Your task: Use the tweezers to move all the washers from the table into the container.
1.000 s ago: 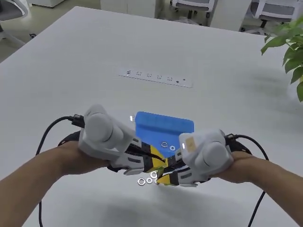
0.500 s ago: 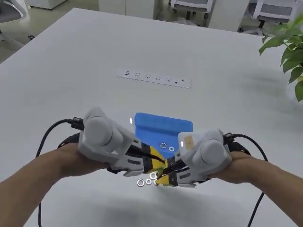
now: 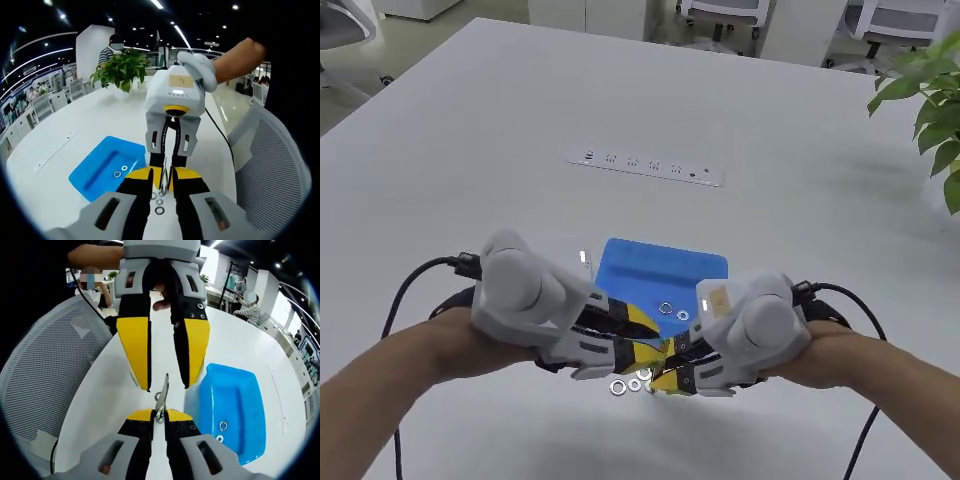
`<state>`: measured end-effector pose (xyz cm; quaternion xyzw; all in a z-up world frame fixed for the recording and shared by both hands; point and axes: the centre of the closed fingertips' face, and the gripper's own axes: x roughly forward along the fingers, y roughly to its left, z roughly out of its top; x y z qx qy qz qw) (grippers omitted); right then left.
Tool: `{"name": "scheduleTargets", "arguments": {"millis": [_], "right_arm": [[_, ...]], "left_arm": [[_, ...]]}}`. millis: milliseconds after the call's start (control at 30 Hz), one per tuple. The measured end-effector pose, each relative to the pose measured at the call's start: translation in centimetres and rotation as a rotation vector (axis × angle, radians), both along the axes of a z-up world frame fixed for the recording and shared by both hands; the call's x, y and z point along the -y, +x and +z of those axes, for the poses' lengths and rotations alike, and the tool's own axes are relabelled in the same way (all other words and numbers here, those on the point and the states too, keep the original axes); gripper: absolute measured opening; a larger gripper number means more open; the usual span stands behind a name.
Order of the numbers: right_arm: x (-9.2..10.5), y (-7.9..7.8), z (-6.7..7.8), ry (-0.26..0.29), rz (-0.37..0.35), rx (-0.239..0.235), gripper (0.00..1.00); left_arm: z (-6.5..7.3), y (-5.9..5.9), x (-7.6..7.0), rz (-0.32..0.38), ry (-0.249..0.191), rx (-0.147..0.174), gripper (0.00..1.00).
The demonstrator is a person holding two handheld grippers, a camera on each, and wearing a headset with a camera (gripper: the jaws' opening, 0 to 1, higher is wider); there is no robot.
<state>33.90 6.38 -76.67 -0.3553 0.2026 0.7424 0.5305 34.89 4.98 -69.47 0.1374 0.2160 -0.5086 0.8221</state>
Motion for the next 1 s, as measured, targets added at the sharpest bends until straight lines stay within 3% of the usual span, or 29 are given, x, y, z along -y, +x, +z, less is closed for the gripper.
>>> {"name": "scheduleTargets", "arguments": {"millis": [133, 533, 800, 1000], "right_arm": [[0.0, 0.0, 0.4, 0.005, -0.002, 0.003, 0.09], [-0.2, 0.3, 2.5, 0.016, 0.01, 0.016, 0.09], [-0.2, 1.1, 4.0, 0.027, 0.009, 0.02, 0.09], [-0.1, 1.8, 5.0, 0.038, 0.003, 0.024, 0.09]], "left_arm": [[0.1, 0.1, -0.5, 0.048, -0.033, -0.019, 0.29], [0.1, -0.6, -1.7, 0.08, -0.051, -0.009, 0.59], [0.2, -0.9, -2.3, 0.095, -0.051, 0.0, 0.74], [0.4, -1.3, -2.7, 0.096, -0.056, -0.002, 0.77]]}}
